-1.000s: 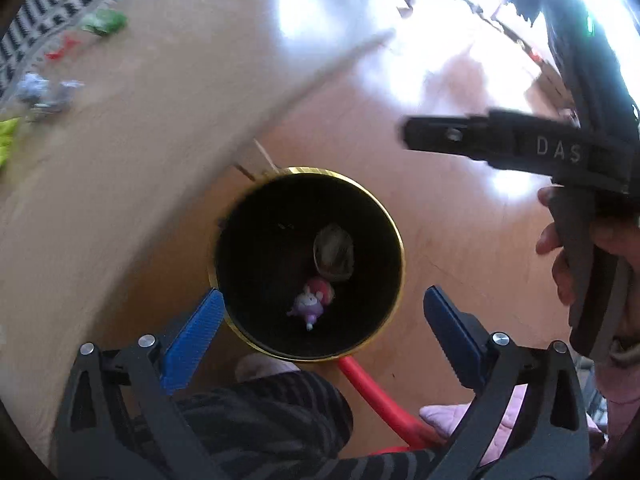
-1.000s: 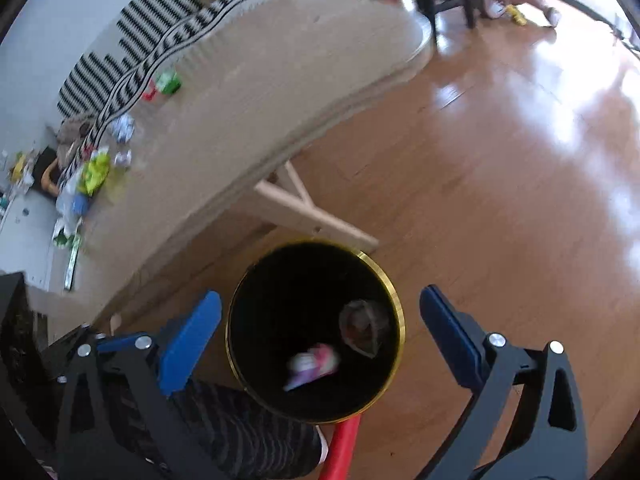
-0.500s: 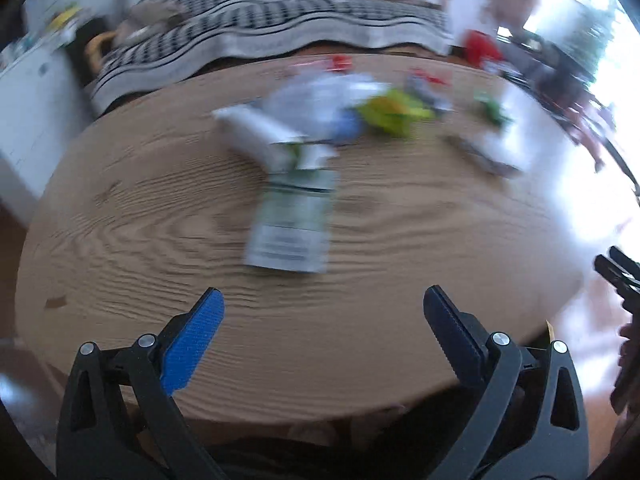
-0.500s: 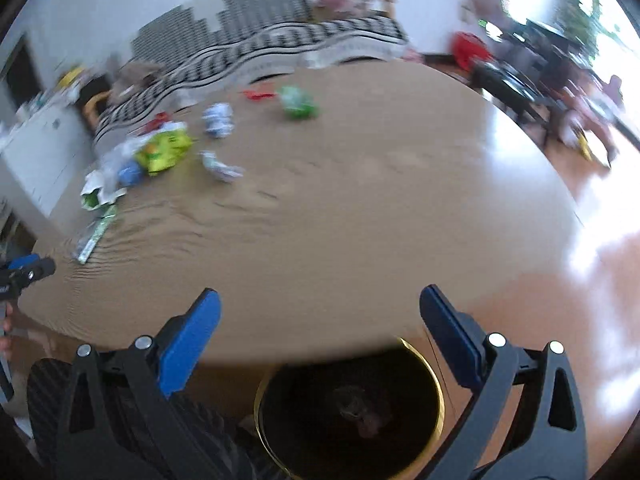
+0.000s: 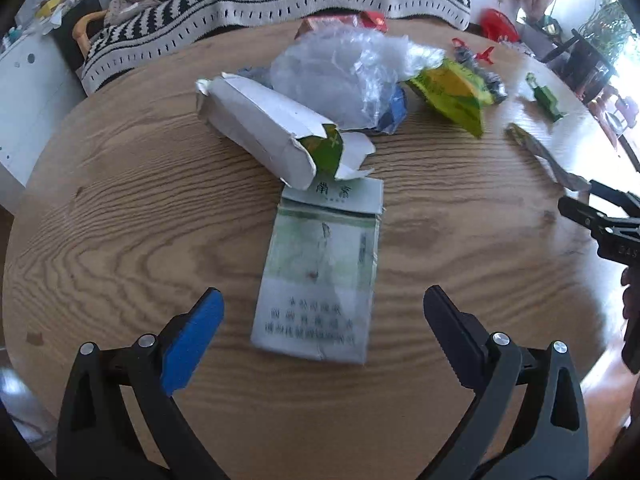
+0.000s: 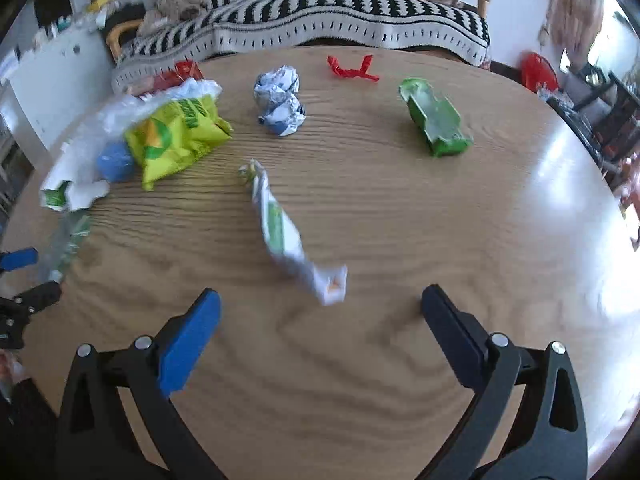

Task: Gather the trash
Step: 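Grasp the cigarette pack with the left gripper while the right grasps the candy wrapper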

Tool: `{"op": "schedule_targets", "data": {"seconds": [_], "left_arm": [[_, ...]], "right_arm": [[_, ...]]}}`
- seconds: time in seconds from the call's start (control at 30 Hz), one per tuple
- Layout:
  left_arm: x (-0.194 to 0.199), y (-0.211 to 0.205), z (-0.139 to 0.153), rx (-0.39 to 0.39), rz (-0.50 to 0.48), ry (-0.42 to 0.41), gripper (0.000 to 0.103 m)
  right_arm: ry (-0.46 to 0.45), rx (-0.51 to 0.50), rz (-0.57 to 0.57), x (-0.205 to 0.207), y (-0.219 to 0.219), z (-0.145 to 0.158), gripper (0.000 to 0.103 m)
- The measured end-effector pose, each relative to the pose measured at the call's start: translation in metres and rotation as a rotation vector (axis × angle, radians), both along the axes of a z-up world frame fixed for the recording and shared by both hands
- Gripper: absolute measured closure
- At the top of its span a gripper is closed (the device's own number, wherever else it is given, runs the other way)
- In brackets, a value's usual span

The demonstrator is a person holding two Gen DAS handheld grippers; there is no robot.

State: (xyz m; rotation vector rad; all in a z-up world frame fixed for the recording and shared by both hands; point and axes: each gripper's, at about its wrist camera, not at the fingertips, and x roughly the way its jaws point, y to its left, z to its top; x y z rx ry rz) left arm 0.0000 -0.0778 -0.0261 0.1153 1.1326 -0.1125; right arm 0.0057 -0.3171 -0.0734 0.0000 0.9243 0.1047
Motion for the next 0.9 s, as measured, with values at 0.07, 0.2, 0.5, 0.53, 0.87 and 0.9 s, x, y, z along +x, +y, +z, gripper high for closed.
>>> {"op": "schedule_targets", "data": {"seconds": [0.07,0.2,0.5,0.53,0.87,0.9], "left_arm": [[0.007,0.003,-0.006,-0.012,-0.008,0.012,0.005],[0.012,0.008,-0.007,-0.010,-0.025,-0.013,0.005],[0.008,0.015,-0.008,-0.022,-0.069,-0.071,0.009],[0.006,0.013,-0.006,-0.025,-0.085,-0.087,0.018],[-0.030,-0.007,0.034,-0.071,-0.134,-0.099,0.050],[-0.033,-0.009,0.040,-0.077,-0.141,-0.108,0.050]], "right_arm": [[0.004,-0.009,0.018,0.006,0.003,-0.001,0.005],[0.034,-0.015,0.037,0.017,0.005,0.000,0.005],[0.016,-0.016,0.102,0.017,0.008,0.005,0.032],[-0.003,-0.007,0.114,0.014,0.011,0.010,0.056],[-0.072,0.098,0.012,-0.028,0.001,0.045,0.091],[-0.086,0.099,0.011,-0.035,-0.001,0.051,0.091]]}}
